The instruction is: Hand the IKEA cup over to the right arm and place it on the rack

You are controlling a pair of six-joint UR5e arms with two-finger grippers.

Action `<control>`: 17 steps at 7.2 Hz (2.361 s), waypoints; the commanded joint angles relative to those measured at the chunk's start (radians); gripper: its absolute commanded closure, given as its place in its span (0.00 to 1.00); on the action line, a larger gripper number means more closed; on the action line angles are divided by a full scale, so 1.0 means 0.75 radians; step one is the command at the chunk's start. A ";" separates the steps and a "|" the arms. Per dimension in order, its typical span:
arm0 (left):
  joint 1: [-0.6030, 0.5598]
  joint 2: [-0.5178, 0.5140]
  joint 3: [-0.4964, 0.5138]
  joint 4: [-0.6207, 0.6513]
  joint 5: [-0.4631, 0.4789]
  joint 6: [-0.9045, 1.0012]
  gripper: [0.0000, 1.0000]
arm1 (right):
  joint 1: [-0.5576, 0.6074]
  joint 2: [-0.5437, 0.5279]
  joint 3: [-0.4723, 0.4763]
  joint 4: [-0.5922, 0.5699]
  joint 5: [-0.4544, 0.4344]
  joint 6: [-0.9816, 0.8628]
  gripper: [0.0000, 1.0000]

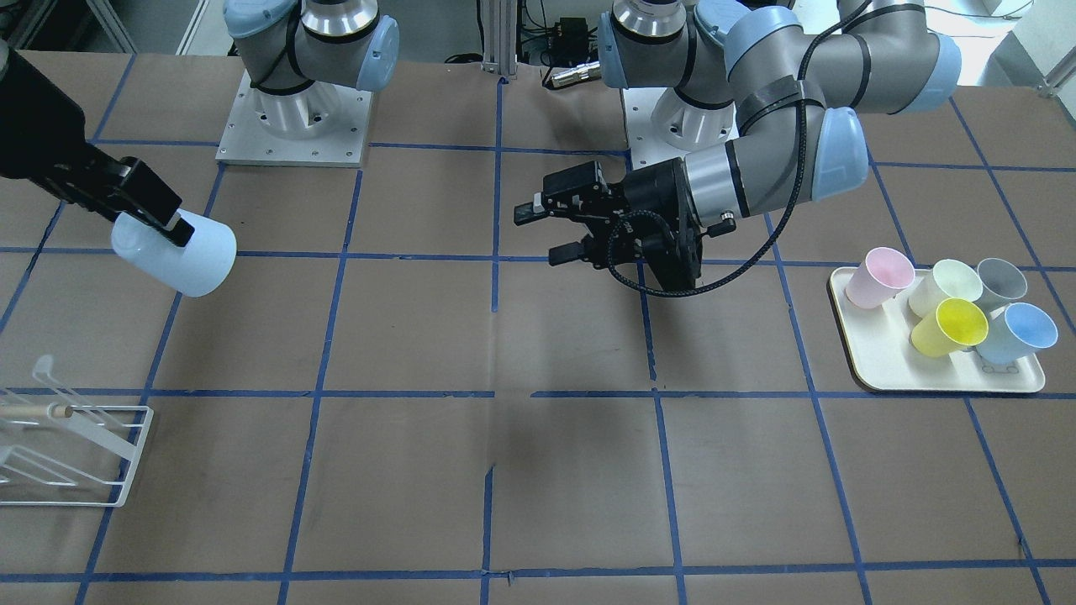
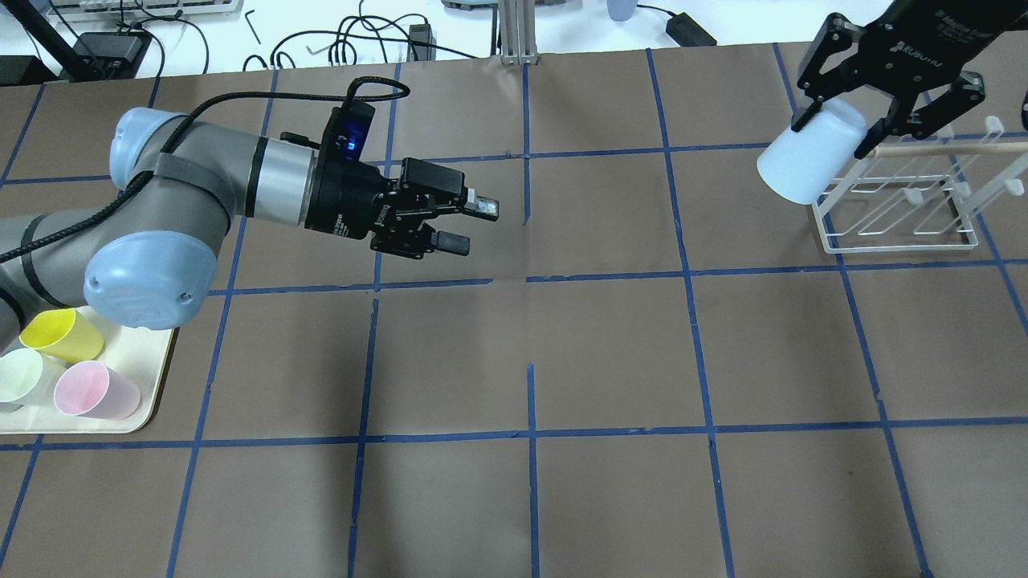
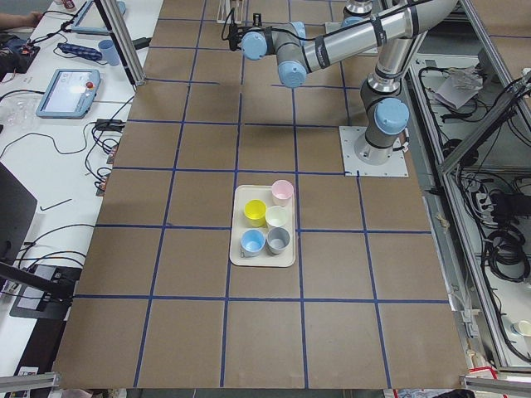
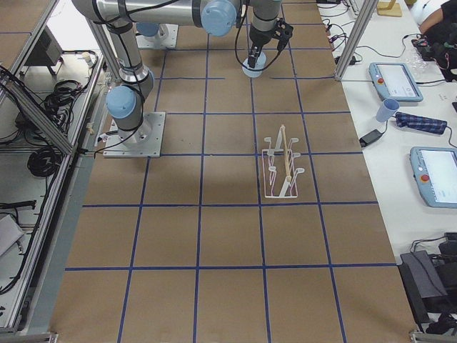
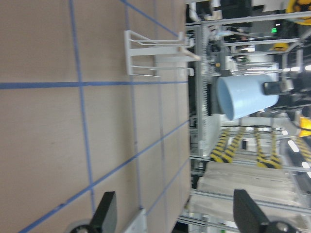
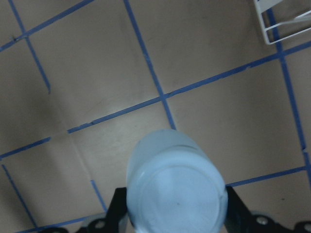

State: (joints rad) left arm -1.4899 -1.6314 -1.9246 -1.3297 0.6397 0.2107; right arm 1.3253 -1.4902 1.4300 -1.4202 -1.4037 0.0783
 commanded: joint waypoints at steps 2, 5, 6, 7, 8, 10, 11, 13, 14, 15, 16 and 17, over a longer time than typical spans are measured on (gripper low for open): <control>-0.005 -0.011 0.248 -0.108 0.860 -0.058 0.00 | -0.032 0.052 0.107 -0.275 -0.345 -0.210 1.00; -0.120 0.023 0.473 -0.280 1.265 -0.060 0.00 | -0.167 0.056 0.294 -0.666 -0.362 -0.548 1.00; -0.148 0.028 0.518 -0.329 1.303 -0.070 0.00 | -0.202 0.086 0.324 -0.772 -0.356 -0.662 1.00; -0.149 0.040 0.529 -0.332 1.301 -0.070 0.00 | -0.237 0.131 0.329 -0.838 -0.352 -0.691 1.00; -0.139 0.062 0.509 -0.334 1.283 -0.072 0.00 | -0.239 0.138 0.329 -0.839 -0.335 -0.691 1.00; 0.004 0.093 0.537 -0.332 1.153 -0.070 0.00 | -0.239 0.142 0.329 -0.843 -0.325 -0.691 1.00; 0.015 0.101 0.531 -0.352 1.147 -0.072 0.00 | -0.239 0.152 0.331 -0.843 -0.283 -0.691 1.00; 0.015 0.115 0.531 -0.368 1.149 -0.072 0.00 | -0.239 0.175 0.331 -0.843 -0.278 -0.693 1.00; 0.015 0.113 0.525 -0.366 1.149 -0.133 0.00 | -0.239 0.181 0.333 -0.841 -0.280 -0.693 1.00; 0.013 0.113 0.527 -0.364 1.145 -0.174 0.00 | -0.239 0.199 0.333 -0.843 -0.278 -0.693 1.00; 0.013 0.111 0.527 -0.364 1.143 -0.175 0.00 | -0.239 0.207 0.335 -0.845 -0.276 -0.696 0.91; 0.013 0.111 0.529 -0.364 1.141 -0.175 0.00 | -0.237 0.211 0.353 -0.855 -0.274 -0.694 0.69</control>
State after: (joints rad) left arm -1.4800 -1.5472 -1.5290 -1.6032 1.4977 0.0853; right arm 1.1460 -1.3379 1.6839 -2.0550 -1.6110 -0.4424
